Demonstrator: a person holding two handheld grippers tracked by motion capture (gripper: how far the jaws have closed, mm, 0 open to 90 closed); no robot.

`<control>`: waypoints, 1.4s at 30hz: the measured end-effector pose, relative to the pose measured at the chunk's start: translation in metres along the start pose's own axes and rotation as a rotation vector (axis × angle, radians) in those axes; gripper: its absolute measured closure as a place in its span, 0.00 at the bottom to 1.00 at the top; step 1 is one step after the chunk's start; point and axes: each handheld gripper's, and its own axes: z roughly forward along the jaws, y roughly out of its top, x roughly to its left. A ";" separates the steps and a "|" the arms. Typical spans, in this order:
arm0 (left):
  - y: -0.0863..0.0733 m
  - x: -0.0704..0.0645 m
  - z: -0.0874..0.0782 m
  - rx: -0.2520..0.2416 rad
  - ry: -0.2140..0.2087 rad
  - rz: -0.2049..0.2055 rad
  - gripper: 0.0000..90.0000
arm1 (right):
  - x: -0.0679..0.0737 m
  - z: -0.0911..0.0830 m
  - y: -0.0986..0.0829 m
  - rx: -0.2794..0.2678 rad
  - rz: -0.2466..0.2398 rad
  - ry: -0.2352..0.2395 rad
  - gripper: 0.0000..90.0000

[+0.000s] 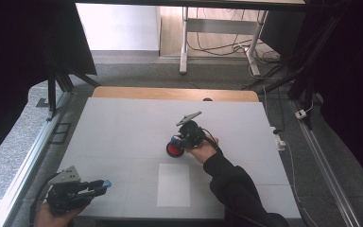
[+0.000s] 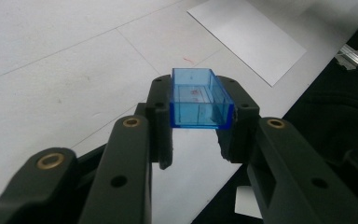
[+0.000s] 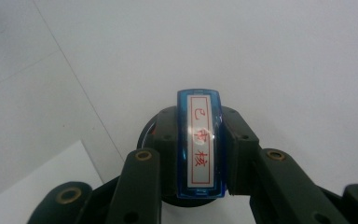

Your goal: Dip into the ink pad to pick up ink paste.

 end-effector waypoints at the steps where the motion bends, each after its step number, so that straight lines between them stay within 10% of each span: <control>1: 0.000 0.000 0.000 0.000 -0.002 -0.003 0.76 | 0.000 0.000 0.001 0.004 -0.001 -0.002 0.79; 14: 0.000 0.001 0.000 0.000 0.000 -0.009 0.76 | 0.016 0.005 0.008 0.048 -0.071 -0.084 0.79; 23: -0.001 0.001 -0.001 -0.005 -0.004 -0.013 0.76 | 0.000 0.003 0.003 0.010 0.015 -0.006 0.79; 42: -0.001 0.001 -0.001 -0.008 -0.001 -0.015 0.76 | 0.004 -0.011 0.010 -0.018 -0.007 0.011 0.79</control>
